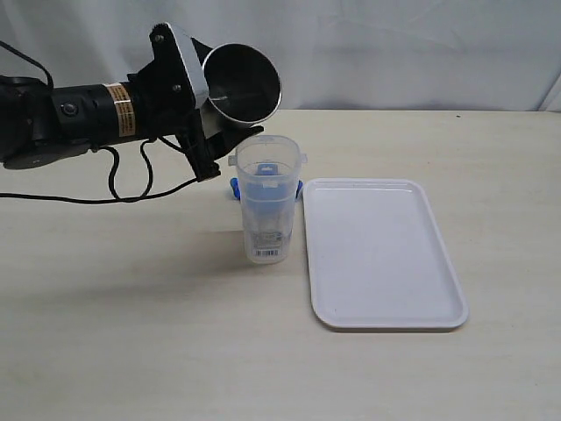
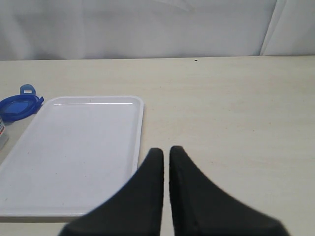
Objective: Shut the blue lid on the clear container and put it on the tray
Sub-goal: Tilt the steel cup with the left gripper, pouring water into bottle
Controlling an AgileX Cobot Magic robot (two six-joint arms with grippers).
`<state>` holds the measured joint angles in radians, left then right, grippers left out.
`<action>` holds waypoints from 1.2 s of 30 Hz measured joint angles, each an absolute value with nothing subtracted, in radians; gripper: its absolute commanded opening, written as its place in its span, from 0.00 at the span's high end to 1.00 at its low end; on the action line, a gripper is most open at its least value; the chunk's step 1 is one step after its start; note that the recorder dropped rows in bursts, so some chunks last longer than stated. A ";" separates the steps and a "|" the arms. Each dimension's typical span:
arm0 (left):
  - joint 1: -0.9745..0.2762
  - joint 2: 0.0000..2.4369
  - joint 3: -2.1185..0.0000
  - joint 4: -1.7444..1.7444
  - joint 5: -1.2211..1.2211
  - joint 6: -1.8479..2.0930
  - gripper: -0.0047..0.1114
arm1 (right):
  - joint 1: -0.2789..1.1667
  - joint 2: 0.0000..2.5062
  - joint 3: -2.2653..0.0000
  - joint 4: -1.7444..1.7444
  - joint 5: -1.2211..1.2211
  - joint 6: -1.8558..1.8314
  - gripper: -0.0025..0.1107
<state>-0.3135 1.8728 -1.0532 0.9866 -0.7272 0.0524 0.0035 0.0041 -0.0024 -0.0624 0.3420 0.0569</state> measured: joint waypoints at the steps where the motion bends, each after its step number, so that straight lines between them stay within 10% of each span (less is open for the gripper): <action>1: -0.314 1.873 -1.053 0.986 -0.727 0.071 0.96 | 0.004 0.004 -0.002 -0.062 0.342 0.057 0.94; 36: -0.314 1.873 -1.053 0.989 -0.716 0.274 0.96 | 0.004 0.004 -0.002 -0.062 0.342 0.057 0.94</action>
<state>-0.3135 1.8728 -1.0532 0.9889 -0.7161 0.2740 0.0035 0.0041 -0.0024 -0.0624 0.3420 0.0569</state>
